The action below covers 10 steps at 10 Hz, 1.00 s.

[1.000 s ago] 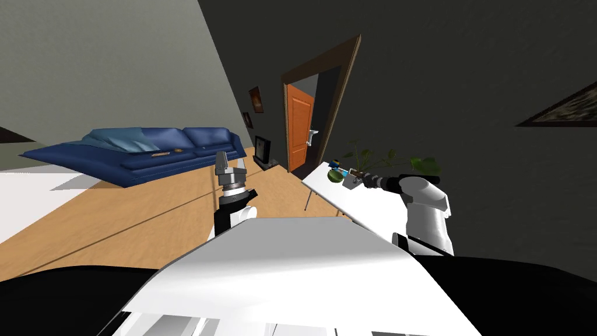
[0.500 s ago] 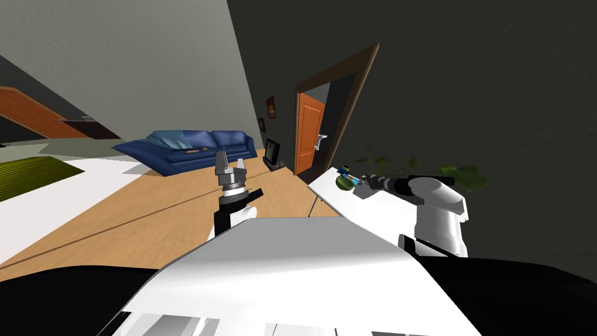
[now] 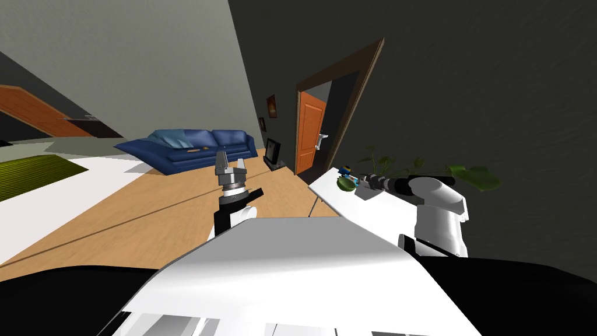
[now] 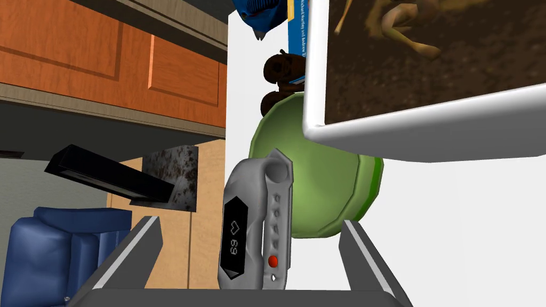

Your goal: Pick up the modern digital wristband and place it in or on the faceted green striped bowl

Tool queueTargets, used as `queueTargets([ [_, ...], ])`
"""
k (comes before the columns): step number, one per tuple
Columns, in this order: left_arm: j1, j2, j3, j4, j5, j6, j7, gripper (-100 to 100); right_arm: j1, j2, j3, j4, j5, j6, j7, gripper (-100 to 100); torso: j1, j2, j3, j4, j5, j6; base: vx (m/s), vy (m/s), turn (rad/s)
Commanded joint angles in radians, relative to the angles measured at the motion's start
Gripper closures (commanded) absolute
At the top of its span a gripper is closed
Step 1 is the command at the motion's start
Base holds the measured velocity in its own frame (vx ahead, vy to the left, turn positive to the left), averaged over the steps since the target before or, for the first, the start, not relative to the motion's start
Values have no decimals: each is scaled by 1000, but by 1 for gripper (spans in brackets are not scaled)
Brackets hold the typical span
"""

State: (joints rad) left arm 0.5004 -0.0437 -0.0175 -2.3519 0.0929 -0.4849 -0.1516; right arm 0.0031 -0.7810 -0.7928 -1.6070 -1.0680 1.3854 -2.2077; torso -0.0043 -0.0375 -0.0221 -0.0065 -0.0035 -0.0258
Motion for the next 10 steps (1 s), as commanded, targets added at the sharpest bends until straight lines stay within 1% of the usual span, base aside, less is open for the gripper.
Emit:
queueTargets([
  [1,0,0,0,0,0,0,0,0,0,0,0,0,0,0,0,-100,0,0,0,0,0,0,0,0,0],
  [2,0,0,0,0,0,0,0,0,0,0,0,0,0,0,0,0,0,0,0,0,0,0,0,0,0],
  [3,0,0,0,0,0,0,0,0,50,-50,50,-50,-3,-50,50,-100,0,0,0,0,0,0,-9,-247,-358],
  [4,0,0,0,0,0,0,0,0,78,-77,77,-51,-3,-72,72,-100,-13,1,1,0,-2,2,10,-367,-454],
  [5,0,0,1,0,0,0,0,0,97,-105,108,-51,-3,-102,101,-100,-22,1,1,0,-5,2,92,-286,-462],
  [6,0,0,0,0,0,0,0,0,97,-105,143,-51,-3,-131,130,-100,-21,-3,-1,-1,-5,4,85,-151,-445],
  [7,0,0,0,0,0,0,0,0,97,-105,174,-51,-3,-160,160,-100,-20,-3,-2,-2,-6,6,34,-37,-457],
  [8,0,0,0,0,0,0,0,0,97,-105,205,-51,-3,-175,188,-100,-14,-1,-1,-1,-4,6,7,26,-289],
  [9,0,0,0,0,0,0,0,0,97,-105,236,-51,-3,-175,217,-100,-10,1,0,-1,-3,5,-7,33,-39],
  [10,0,0,0,0,0,0,0,0,97,-105,263,-51,-3,-175,226,-100,-9,2,1,0,-3,4,-9,17,31],
])
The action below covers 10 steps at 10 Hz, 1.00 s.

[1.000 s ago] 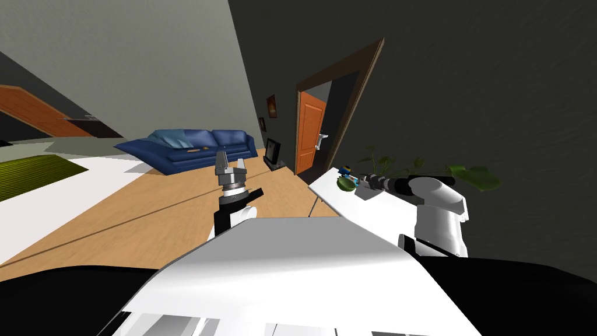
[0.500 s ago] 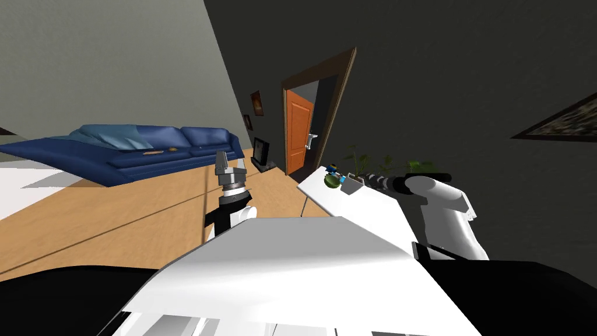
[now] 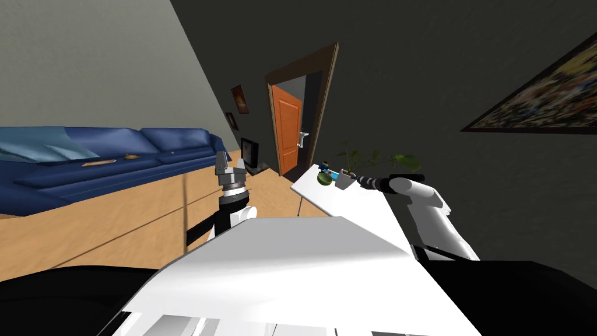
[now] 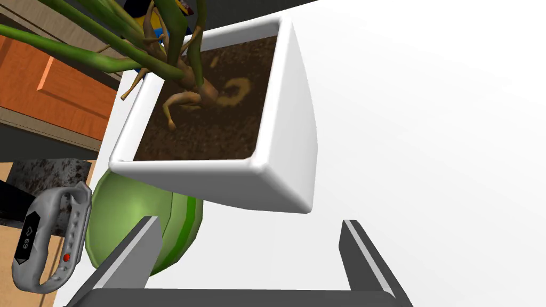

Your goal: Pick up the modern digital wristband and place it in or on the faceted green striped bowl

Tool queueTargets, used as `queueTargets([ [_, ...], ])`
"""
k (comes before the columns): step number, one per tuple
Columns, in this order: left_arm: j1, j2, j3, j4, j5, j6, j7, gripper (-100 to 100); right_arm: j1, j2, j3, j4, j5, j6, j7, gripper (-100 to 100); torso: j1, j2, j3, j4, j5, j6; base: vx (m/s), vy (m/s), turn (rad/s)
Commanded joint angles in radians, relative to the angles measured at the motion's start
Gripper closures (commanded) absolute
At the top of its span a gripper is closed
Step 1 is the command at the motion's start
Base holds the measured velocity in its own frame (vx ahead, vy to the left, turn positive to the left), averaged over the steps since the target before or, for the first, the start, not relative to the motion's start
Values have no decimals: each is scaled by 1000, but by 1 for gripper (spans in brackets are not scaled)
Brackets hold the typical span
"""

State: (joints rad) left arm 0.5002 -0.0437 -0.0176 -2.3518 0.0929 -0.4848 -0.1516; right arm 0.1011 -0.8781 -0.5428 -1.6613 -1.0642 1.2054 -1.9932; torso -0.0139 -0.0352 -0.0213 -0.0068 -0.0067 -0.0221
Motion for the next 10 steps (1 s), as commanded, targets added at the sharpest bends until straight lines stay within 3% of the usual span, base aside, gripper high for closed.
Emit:
queueTargets([
  [1,0,0,0,0,0,0,0,0,-1,-7,30,3,-6,5,12,-100,0,0,0,0,0,0,-4,4,19],
  [2,0,0,0,0,0,0,0,0,50,-53,70,-47,-9,-50,60,-100,-1,0,0,0,0,0,30,-221,-333],
  [4,0,1,1,0,0,0,0,0,96,-112,133,-48,-9,-100,110,-100,-22,-6,-3,-1,-5,2,137,-323,-382],
  [5,0,0,1,0,0,0,0,0,96,-112,165,-48,-9,-129,138,-100,-21,-7,-4,-2,-5,2,104,-142,-331],
  [7,0,0,0,0,0,0,0,0,96,-112,228,-48,-9,-170,192,-100,-5,-3,-2,-1,-2,2,33,4,-386],
  [9,0,0,0,0,0,0,0,0,96,-112,283,-48,-9,-170,238,-100,0,3,2,1,0,1,-15,29,-152],
  [10,0,0,0,0,0,0,0,0,96,-112,311,-48,-9,-170,238,-100,0,3,2,1,0,0,-7,4,28],
])
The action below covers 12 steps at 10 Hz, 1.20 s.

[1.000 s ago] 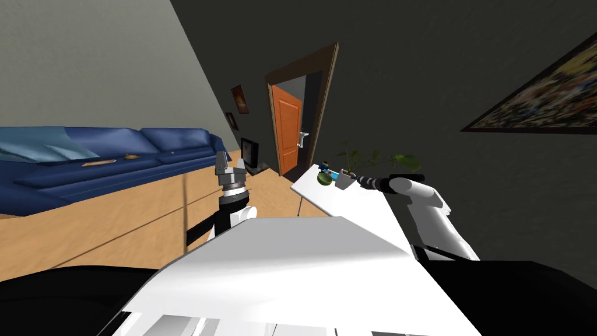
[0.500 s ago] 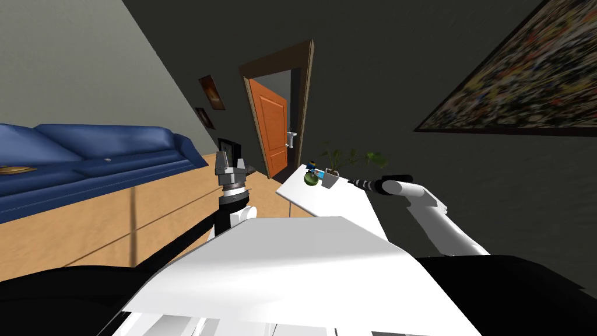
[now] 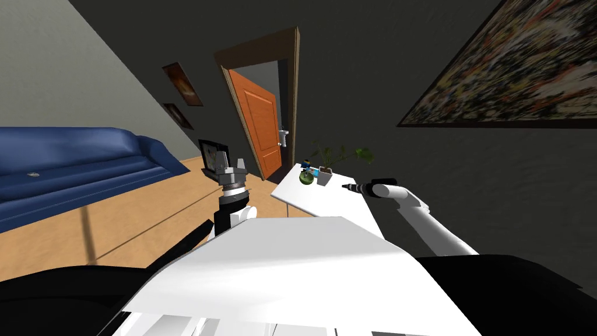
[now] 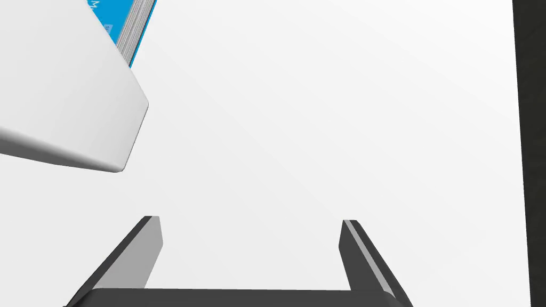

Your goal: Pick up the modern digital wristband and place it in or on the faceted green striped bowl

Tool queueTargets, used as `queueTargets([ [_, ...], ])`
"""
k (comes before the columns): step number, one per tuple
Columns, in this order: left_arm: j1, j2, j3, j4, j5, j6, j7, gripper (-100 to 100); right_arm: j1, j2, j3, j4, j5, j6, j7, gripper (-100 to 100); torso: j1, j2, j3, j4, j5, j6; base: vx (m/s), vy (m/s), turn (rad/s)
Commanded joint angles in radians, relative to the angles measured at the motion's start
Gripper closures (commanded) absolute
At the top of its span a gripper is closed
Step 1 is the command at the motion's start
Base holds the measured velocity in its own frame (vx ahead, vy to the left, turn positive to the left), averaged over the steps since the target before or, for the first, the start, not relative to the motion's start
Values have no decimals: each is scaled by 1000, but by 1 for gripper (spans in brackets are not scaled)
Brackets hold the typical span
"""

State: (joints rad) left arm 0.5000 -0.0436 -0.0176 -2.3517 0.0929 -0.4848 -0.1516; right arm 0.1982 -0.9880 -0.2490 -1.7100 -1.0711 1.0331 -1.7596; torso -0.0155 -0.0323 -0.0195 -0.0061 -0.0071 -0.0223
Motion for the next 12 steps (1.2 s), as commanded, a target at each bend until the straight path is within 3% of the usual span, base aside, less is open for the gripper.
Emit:
queueTargets([
  [1,0,0,0,0,0,0,0,0,50,-50,50,-50,-5,-50,50,-100,0,0,0,0,0,0,64,-248,-369],
  [3,0,0,1,0,0,0,0,0,95,-107,117,-51,-5,-103,108,-100,-19,-5,-3,-1,-4,2,137,-245,-405],
  [5,0,0,0,0,0,0,0,0,96,-107,177,-51,-5,-161,162,-100,-7,-2,-1,-1,-2,0,-25,25,-86],
  [7,0,0,0,0,0,0,0,0,96,-107,239,-51,-5,-173,227,-100,-6,2,1,0,-2,0,-17,30,-85],
  [9,0,0,0,0,0,0,0,0,96,-107,296,-51,-5,-173,231,-100,-4,5,3,1,0,2,-11,19,-54],
  [10,0,0,0,0,0,0,0,0,96,-107,297,-51,-5,-173,231,-100,-3,6,4,2,0,2,0,0,0],
  [12,0,0,0,0,0,0,0,0,95,-162,262,-104,-27,-150,186,-100,-3,8,5,2,2,4,-38,9,-54],
])
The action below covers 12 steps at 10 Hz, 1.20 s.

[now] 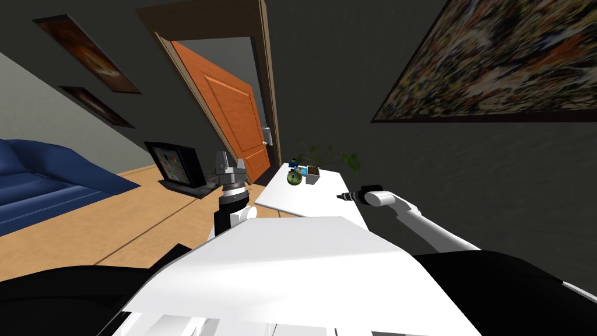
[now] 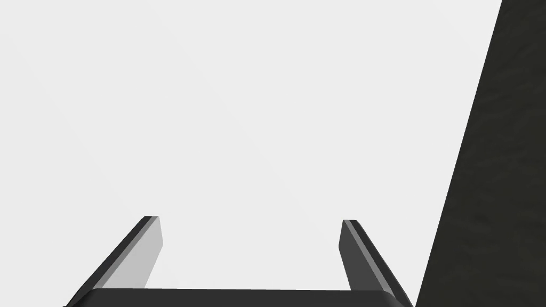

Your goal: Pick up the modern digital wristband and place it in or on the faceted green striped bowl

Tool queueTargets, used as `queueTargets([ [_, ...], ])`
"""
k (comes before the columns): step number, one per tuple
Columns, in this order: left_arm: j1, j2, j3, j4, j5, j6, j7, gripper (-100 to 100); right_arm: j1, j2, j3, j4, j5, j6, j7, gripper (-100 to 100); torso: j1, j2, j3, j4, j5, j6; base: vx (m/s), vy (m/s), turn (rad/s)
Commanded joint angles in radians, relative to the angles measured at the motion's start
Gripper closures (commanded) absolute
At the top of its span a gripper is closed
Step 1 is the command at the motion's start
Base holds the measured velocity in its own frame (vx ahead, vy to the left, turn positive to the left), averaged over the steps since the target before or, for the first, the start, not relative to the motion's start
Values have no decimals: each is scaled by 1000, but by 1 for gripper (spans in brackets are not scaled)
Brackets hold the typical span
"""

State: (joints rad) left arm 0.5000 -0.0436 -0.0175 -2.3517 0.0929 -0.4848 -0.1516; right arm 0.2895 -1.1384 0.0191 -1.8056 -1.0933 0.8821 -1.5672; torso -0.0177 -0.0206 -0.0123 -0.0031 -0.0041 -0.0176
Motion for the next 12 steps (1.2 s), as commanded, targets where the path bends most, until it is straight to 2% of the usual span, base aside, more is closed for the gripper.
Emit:
queueTargets([
  [1,0,0,0,0,0,0,0,0,2,-28,-14,-24,-11,8,-21,-100,0,0,0,0,0,0,-46,25,-53],
  [7,0,0,0,0,0,0,0,0,-8,-130,-62,-121,-49,50,-110,-100,1,20,13,5,8,9,-40,7,-48],
  [8,0,0,0,0,0,0,0,0,-10,-118,-54,-113,-41,47,-102,-100,2,23,14,6,9,10,-16,8,-5],
  [9,0,0,0,0,0,0,0,0,-11,-119,-55,-114,-41,48,-106,0,2,23,15,6,9,11,0,0,0],
  [12,0,0,0,0,0,0,0,0,-11,-119,-55,-114,-41,48,-106,0,2,23,15,6,9,11,0,0,0],
])
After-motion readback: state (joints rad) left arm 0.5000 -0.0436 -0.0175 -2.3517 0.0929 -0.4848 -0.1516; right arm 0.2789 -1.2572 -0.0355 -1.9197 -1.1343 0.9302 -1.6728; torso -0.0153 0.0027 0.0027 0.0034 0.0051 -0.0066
